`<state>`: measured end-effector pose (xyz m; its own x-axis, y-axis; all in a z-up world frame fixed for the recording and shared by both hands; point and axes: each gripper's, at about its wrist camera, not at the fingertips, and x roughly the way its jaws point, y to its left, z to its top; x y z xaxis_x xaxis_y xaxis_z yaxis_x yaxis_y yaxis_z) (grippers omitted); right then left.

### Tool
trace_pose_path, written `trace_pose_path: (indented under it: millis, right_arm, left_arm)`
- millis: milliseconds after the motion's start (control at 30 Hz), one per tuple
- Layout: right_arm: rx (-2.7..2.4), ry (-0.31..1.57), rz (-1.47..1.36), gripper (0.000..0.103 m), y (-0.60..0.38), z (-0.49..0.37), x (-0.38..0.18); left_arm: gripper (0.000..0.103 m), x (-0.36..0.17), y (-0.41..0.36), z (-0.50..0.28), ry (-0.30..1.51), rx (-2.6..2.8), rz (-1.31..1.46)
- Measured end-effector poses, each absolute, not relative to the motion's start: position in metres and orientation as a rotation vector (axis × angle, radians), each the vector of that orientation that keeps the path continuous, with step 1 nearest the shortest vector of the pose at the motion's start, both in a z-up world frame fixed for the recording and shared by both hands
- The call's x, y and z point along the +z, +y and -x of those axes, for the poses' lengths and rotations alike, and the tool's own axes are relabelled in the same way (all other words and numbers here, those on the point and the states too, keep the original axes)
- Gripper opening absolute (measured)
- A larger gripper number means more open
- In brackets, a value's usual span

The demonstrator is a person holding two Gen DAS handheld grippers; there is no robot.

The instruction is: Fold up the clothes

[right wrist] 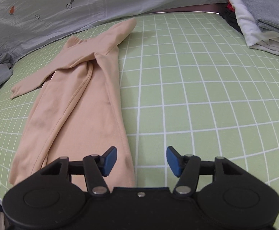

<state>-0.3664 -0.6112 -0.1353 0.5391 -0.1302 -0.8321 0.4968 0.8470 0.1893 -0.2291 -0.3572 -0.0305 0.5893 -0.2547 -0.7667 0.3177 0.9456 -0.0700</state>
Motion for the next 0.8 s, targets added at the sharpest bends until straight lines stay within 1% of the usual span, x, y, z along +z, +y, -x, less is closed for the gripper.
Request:
trace_pose_path:
  millis: [167, 233, 333, 367, 433, 467, 533, 800]
  right_arm:
    - [-0.316, 0.959, -0.448, 0.055, -0.606, 0.372, -0.143]
    - [-0.293, 0.968, -0.453, 0.053, -0.604, 0.374, -0.146]
    - [-0.275, 0.972, -0.452, 0.046, -0.602, 0.377, -0.148]
    - [-0.274, 0.973, -0.451, 0.04, -0.601, 0.378, -0.148]
    - [-0.276, 0.976, -0.452, 0.023, -0.598, 0.378, -0.148]
    - [-0.28, 0.978, -0.455, 0.019, -0.596, 0.377, -0.148]
    - [-0.296, 0.981, -0.456, 0.008, -0.591, 0.376, -0.149]
    - [-0.458, 0.923, -0.432, 0.006, -0.555, 0.373, -0.135]
  left_arm:
    - [0.099, -0.029, -0.347, 0.248, 0.88, -0.284, -0.069]
    - [0.099, -0.029, -0.342, 0.254, 0.882, -0.264, -0.059]
    - [0.099, -0.032, -0.337, 0.257, 0.897, -0.259, -0.044]
    - [0.099, -0.032, -0.335, 0.256, 0.896, -0.269, -0.043]
    - [0.099, -0.031, -0.33, 0.252, 0.886, -0.285, -0.04]
    - [0.099, -0.031, -0.327, 0.247, 0.882, -0.294, -0.037]
    - [0.099, -0.031, -0.32, 0.238, 0.88, -0.312, -0.031]
    - [0.099, -0.037, -0.275, 0.2, 0.894, -0.365, -0.013]
